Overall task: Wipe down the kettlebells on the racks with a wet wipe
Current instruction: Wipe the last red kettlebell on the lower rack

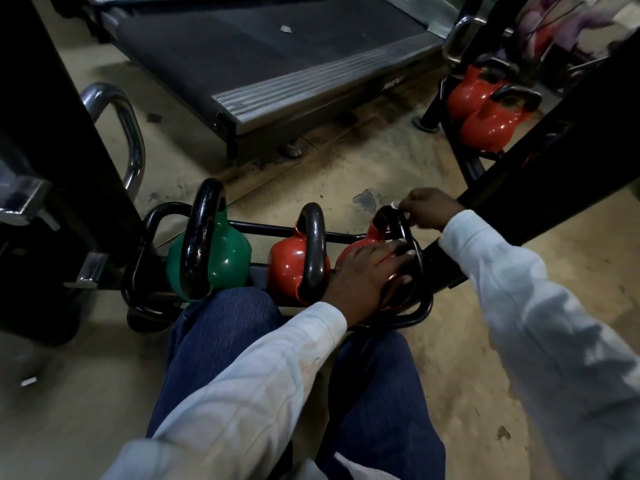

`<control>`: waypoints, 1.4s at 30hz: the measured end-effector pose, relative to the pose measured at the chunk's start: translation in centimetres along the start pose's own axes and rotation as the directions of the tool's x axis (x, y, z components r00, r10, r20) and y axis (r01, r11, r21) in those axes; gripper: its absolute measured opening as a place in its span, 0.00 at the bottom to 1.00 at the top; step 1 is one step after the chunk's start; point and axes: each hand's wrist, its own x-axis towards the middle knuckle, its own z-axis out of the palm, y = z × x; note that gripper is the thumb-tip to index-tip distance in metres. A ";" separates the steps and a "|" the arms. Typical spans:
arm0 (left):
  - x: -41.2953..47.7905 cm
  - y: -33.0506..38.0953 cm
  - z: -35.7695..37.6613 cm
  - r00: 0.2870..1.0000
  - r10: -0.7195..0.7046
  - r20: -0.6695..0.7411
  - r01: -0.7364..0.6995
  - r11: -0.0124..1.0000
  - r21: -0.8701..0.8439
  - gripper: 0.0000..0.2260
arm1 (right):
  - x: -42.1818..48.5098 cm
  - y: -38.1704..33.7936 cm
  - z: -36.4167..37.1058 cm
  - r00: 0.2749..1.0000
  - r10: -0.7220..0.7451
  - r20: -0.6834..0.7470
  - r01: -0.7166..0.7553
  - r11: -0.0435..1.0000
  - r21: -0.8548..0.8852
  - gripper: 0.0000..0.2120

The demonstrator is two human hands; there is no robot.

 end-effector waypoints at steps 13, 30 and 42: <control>-2.0 1.7 -0.9 0.988 -0.031 0.154 0.016 0.995 0.097 0.22 | -3.6 5.0 0.7 0.987 0.085 0.135 -0.152 0.762 0.630 0.06; -3.6 1.9 -0.7 0.980 0.036 0.197 -0.086 0.964 0.251 0.33 | -6.1 0.6 2.0 0.860 -0.495 -0.124 0.299 0.686 -0.663 0.06; -3.7 3.1 -1.7 0.980 0.027 0.198 -0.085 0.953 0.291 0.22 | -5.0 6.0 3.9 0.943 0.087 0.322 -0.330 0.381 0.864 0.12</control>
